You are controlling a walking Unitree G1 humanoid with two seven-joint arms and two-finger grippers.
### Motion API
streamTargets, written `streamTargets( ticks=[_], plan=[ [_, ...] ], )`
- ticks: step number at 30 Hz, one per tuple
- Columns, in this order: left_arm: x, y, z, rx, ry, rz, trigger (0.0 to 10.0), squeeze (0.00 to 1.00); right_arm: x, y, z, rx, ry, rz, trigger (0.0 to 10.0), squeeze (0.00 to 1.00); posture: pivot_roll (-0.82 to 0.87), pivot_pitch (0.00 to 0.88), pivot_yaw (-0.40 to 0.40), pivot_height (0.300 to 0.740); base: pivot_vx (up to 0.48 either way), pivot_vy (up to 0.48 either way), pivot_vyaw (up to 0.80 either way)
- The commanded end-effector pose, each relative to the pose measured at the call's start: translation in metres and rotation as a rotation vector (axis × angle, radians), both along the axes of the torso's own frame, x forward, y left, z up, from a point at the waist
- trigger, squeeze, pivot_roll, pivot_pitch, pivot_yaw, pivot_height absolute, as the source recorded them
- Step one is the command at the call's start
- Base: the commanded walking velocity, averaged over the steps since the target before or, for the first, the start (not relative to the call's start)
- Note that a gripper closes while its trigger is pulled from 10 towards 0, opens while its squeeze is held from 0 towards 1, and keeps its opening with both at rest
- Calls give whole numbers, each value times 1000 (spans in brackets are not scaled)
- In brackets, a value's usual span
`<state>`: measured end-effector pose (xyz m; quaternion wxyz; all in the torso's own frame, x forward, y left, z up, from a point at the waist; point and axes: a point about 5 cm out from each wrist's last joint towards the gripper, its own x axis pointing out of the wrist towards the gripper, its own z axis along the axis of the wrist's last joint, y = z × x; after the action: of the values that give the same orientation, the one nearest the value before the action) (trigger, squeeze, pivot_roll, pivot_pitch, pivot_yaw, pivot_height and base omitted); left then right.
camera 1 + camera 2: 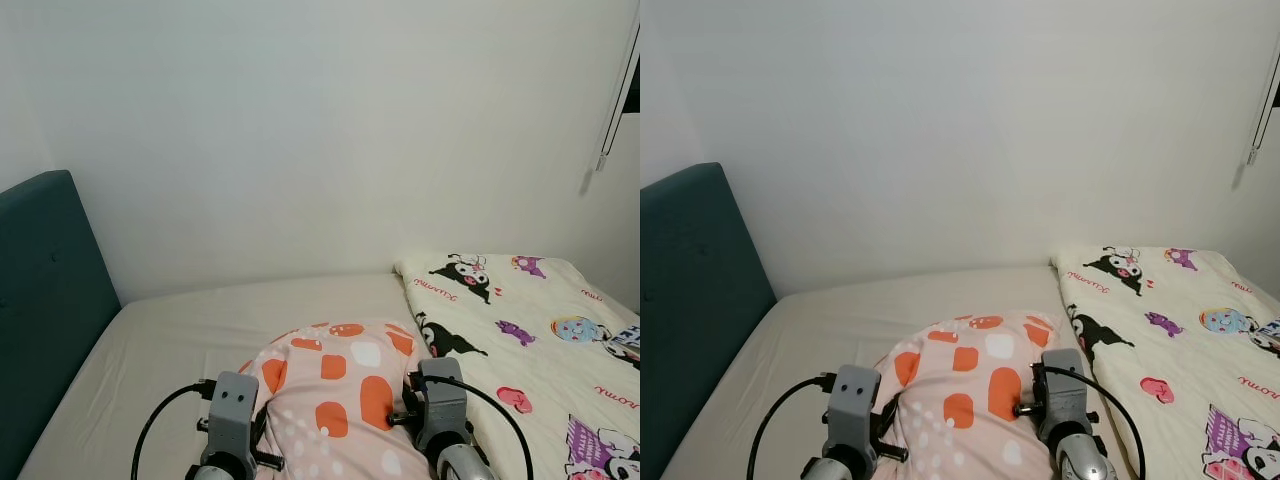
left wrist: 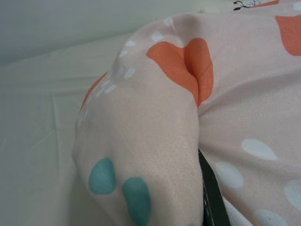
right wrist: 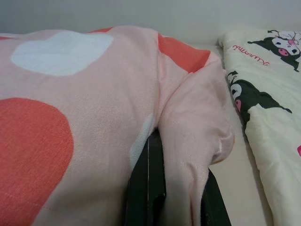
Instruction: Clean up the room
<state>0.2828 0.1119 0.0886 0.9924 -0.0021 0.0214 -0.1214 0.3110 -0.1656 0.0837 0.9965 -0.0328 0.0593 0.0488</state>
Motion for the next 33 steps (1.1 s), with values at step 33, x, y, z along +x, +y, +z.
streamTargets(
  ticks=[33],
  plan=[
    [7,-3,17,-4,-82,-55,10000,0,0,5,4,-11,-49,32,10000,0,-79,37,22,740,0,159,0]
  ],
)
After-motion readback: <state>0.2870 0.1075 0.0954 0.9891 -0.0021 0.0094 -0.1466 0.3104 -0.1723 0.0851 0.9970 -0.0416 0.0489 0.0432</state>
